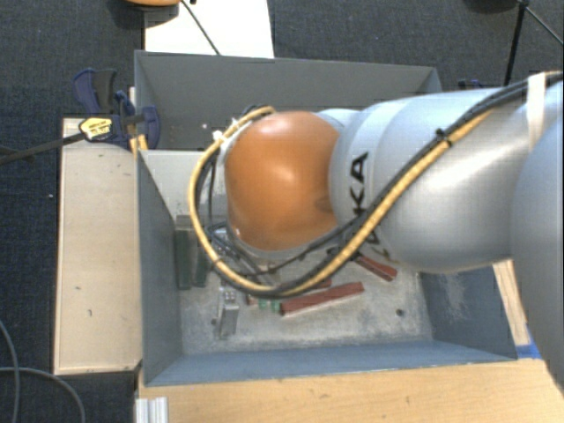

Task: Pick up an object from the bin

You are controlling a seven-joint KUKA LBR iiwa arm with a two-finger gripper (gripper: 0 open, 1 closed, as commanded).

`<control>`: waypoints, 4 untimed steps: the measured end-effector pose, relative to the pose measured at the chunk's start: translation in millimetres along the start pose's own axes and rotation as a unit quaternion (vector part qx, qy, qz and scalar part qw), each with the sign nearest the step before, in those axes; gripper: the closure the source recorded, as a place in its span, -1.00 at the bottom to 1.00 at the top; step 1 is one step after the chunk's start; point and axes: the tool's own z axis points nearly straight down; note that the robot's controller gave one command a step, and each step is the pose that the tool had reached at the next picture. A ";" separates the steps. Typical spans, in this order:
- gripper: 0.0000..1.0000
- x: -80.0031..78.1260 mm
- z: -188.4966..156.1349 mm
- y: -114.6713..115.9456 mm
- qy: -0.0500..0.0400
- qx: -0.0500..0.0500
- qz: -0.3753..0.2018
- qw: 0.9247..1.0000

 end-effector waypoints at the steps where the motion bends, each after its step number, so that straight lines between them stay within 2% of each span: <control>1: -1.00 -2.2 -4.0 -1.3 -0.004 -0.001 0.003 1.000; 2: -1.00 -24.6 50.9 -30.9 -0.006 -0.001 -0.048 0.999; 3: -1.00 -50.1 103.6 -57.2 -0.005 -0.001 -0.009 1.000; 4: -1.00 -52.2 145.9 -95.9 -0.004 -0.001 0.032 0.999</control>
Offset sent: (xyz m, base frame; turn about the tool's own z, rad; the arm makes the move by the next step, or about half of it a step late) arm 0.0459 -0.0647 -0.1133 -0.1954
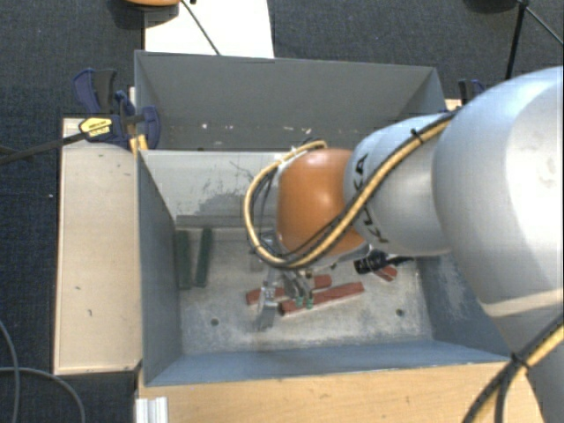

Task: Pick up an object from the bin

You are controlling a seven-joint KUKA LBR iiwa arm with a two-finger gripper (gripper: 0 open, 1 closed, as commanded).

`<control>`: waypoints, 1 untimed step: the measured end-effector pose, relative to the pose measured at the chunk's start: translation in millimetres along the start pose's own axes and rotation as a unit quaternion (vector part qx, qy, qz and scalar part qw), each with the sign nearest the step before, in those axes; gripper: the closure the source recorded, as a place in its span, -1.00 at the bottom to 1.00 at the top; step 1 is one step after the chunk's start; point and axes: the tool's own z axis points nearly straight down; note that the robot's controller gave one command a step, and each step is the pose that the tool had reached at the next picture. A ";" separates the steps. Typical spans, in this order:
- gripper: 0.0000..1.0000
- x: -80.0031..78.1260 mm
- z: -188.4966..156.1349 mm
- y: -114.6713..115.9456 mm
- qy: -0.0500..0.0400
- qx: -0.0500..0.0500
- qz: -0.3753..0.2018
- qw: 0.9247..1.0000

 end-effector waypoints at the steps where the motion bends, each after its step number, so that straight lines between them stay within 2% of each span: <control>1: 1.00 -56.1 1.9 -3.7 0.000 0.000 -0.016 1.000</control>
Offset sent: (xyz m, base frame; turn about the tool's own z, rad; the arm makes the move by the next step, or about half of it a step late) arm 0.0000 0.0000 0.0000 0.0000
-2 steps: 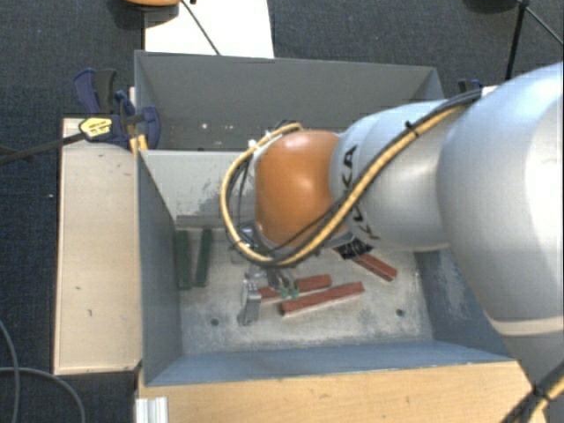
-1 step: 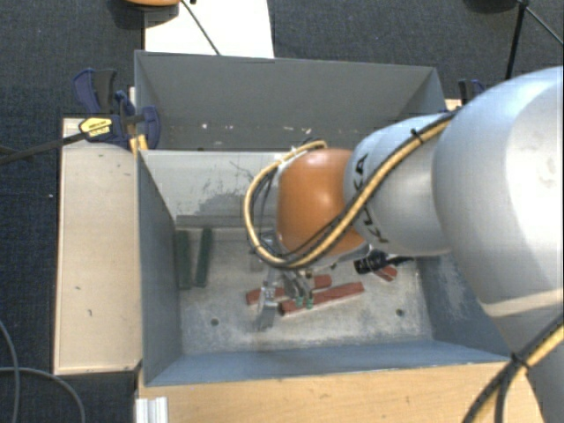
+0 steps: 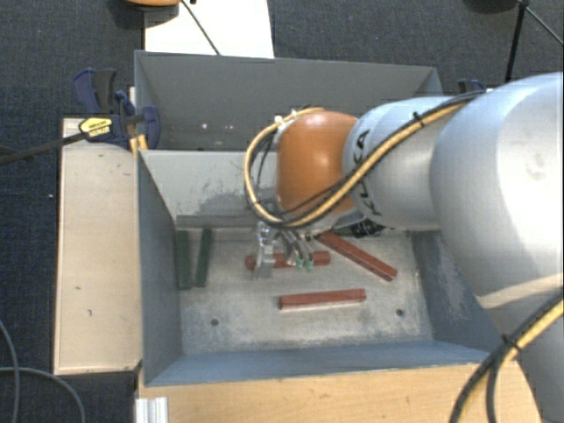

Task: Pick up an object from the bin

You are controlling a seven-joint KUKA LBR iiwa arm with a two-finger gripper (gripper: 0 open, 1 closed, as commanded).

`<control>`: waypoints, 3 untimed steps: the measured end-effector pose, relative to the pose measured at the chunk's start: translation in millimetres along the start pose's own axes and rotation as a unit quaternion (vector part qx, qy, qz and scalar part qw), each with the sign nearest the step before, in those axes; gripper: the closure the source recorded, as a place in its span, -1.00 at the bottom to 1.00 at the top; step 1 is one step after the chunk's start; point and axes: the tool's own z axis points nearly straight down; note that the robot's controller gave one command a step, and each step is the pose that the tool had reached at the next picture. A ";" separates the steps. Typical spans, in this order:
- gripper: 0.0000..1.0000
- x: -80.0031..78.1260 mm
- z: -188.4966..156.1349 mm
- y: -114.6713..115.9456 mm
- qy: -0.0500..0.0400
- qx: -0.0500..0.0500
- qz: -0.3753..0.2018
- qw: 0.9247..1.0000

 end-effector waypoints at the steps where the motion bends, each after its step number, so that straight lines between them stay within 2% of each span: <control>1: 1.00 0.0 0.0 0.0 0.000 0.000 0.001 1.000; 2: 1.00 22.4 -45.5 8.5 0.004 0.002 -0.011 1.000; 3: 1.00 38.3 -175.6 -12.8 0.000 0.000 -0.031 1.000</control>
Offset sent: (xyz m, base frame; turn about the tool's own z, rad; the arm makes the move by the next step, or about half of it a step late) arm -0.0706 0.0365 0.1769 -0.0758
